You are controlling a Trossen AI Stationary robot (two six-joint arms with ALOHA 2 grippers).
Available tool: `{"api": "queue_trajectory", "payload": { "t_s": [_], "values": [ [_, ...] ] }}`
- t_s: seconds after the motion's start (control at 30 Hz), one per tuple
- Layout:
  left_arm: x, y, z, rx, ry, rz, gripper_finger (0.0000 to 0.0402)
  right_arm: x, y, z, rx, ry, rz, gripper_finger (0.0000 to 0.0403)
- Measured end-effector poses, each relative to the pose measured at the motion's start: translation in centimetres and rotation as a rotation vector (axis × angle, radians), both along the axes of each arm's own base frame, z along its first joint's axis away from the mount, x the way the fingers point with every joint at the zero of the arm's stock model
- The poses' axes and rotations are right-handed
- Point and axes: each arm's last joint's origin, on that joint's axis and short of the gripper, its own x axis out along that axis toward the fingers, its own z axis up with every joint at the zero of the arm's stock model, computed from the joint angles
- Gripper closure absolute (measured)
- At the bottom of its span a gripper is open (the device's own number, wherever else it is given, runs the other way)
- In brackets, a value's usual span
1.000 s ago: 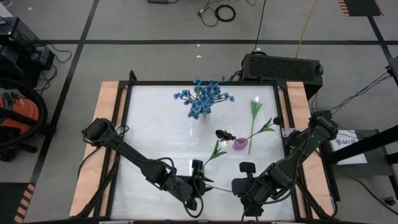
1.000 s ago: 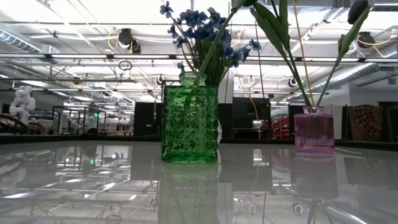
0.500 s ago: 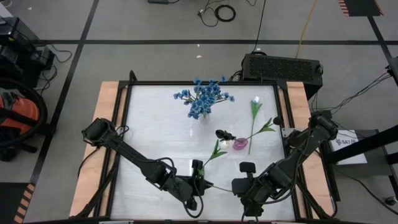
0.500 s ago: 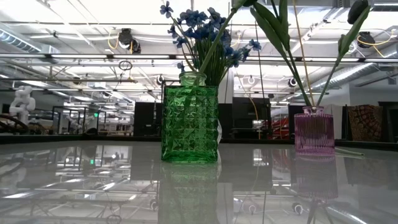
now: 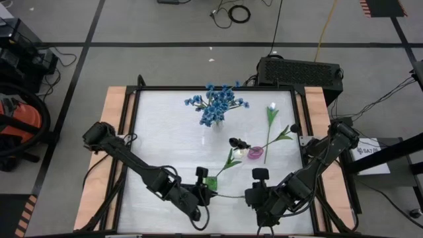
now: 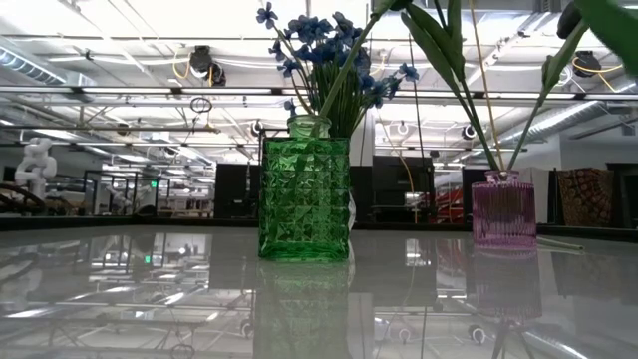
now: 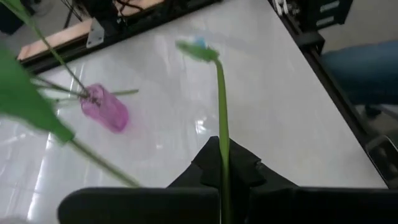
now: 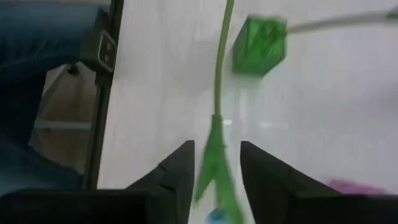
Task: Sort flowers into vase by color
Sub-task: Put the bottom white tulip into the green vase
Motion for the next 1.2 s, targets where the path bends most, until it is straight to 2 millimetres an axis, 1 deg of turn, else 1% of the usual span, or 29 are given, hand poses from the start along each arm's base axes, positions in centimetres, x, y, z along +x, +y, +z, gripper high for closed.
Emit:
{"api": "queue_trajectory", "payload": {
  "t_s": [0.13,0.2,0.27,0.4,0.53,0.63,0.73,0.83,0.9,0.97,1.03,1.1,1.2],
  "values": [
    [-1.8,0.2,1.2,0.011,0.053,-0.011,0.04,0.1,-0.1,2.1,-0.065,-0.084,0.021,0.0266],
    [-2.8,0.2,2.2,0.006,0.053,-0.024,0.04,-0.2,-0.1,3.4,-0.122,-0.137,0.021,0.0263],
    [-3.9,0.2,3.4,0.003,0.048,-0.043,0.04,-1.0,0.2,4.5,-0.199,-0.174,0.032,0.0262],
    [-6.5,0.2,6.0,-0.021,0.006,-0.082,0.0401,-4.3,0.9,6.0,-0.35,-0.249,0.025,0.0262],
    [-9.7,0.3,9.1,-0.041,-0.084,-0.097,0.0401,-8.0,1.2,7.0,-0.393,-0.343,-0.032,0.0262],
    [-11.9,0.5,11.2,-0.051,-0.182,-0.067,0.0401,-10.0,1.4,7.0,-0.384,-0.394,-0.071,0.0262],
    [-13.5,0.9,12.8,-0.05,-0.273,-0.004,0.0401,-10.9,1.7,6.1,-0.431,-0.476,-0.097,0.0262],
    [-13.9,1.2,13.7,-0.059,-0.341,0.045,0.0401,-10.6,1.7,4.7,-0.501,-0.551,-0.12,0.0263],
    [-13.8,1.2,14.2,-0.059,-0.384,0.067,0.0401,-9.7,1.4,3.9,-0.528,-0.598,-0.165,0.0268],
    [-13.4,1.3,14.6,-0.046,-0.422,0.079,0.0401,-8.2,1.0,3.5,-0.547,-0.614,-0.2,0.0275],
    [-13.0,1.5,15.2,-0.035,-0.464,0.081,0.0401,-6.6,0.6,3.4,-0.544,-0.544,-0.182,0.0283],
    [-12.6,1.9,15.7,-0.024,-0.505,0.084,0.0401,-4.9,0.1,3.4,-0.532,-0.45,-0.112,0.0292],
    [-12.0,2.2,16.6,-0.02,-0.571,0.056,0.0401,-2.6,-0.8,3.8,-0.516,-0.411,-0.044,0.0302]
  ]
}}
